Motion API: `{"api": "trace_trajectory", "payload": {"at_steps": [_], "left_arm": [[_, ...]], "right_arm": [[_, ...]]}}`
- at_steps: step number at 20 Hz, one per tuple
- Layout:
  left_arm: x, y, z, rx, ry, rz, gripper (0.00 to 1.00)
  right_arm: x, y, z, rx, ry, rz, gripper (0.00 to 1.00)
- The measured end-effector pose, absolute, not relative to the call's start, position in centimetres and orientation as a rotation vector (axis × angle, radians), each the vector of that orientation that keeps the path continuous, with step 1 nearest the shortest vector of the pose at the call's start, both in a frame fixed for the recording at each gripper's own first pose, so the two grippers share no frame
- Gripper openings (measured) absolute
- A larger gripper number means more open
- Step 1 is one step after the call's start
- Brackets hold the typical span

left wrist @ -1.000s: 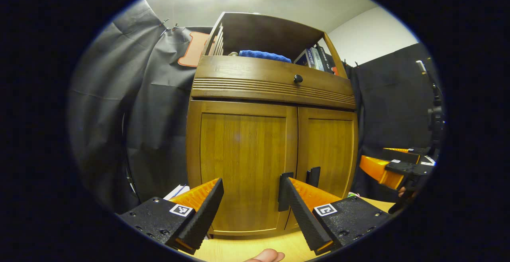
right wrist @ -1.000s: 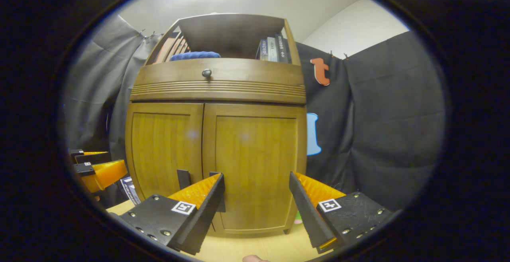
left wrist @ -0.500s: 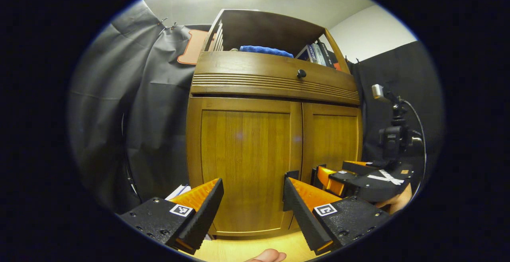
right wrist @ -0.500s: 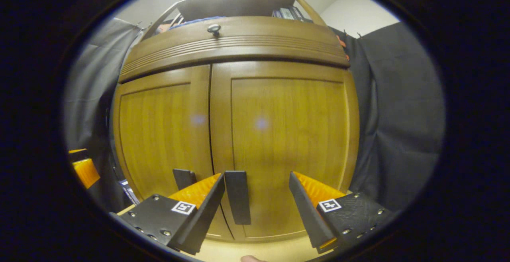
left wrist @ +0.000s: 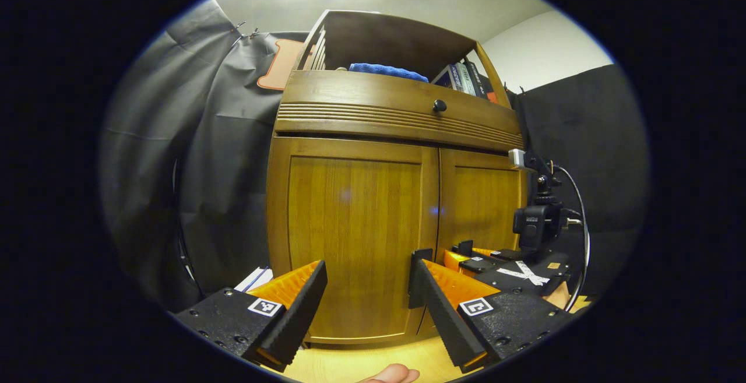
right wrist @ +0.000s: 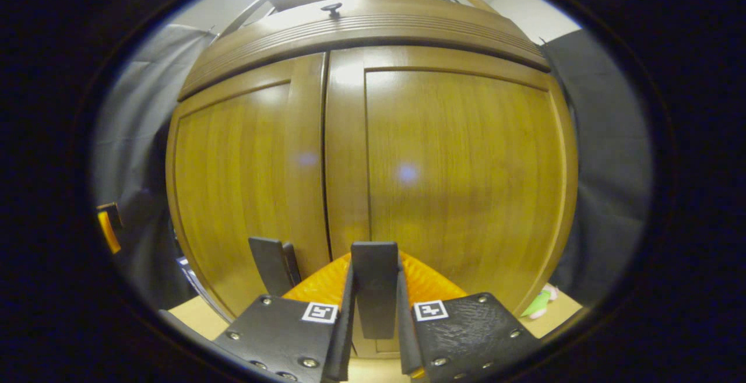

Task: Open the right door of the double-door shoe cabinet with the right hand, and open the left door with the left hand.

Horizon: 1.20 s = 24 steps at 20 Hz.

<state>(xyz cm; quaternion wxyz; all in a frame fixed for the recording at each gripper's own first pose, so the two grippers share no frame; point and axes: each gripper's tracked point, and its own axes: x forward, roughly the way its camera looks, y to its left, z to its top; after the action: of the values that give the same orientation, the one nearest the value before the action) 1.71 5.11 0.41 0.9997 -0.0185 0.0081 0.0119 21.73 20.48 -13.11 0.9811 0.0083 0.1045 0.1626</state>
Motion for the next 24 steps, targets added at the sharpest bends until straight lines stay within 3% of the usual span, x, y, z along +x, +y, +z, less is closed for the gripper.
{"api": "trace_trajectory", "payload": {"at_steps": [1, 11, 12, 13, 24], "left_arm": [[1.8, 5.1, 0.5, -0.036, 0.017, 0.024, 0.92], [2.2, 4.5, -0.2, -0.037, 0.035, 0.012, 0.92], [2.1, 4.3, -0.3, -0.036, 0.035, 0.011, 0.92], [2.2, 4.3, -0.2, -0.03, 0.033, 0.007, 0.92], [2.6, 5.5, -0.2, -0.026, 0.034, 0.057, 0.92]], "right_arm": [[21.5, 20.4, -13.0, 0.023, 0.214, 0.342, 0.28], [17.4, 17.7, -12.2, 0.047, 0.273, 0.405, 0.28], [16.8, 17.4, -12.1, 0.05, 0.281, 0.411, 0.24], [16.3, 17.1, -12.0, 0.048, 0.289, 0.417, 0.31], [11.7, 11.5, -10.8, 0.064, 0.268, 0.411, 0.28]]}}
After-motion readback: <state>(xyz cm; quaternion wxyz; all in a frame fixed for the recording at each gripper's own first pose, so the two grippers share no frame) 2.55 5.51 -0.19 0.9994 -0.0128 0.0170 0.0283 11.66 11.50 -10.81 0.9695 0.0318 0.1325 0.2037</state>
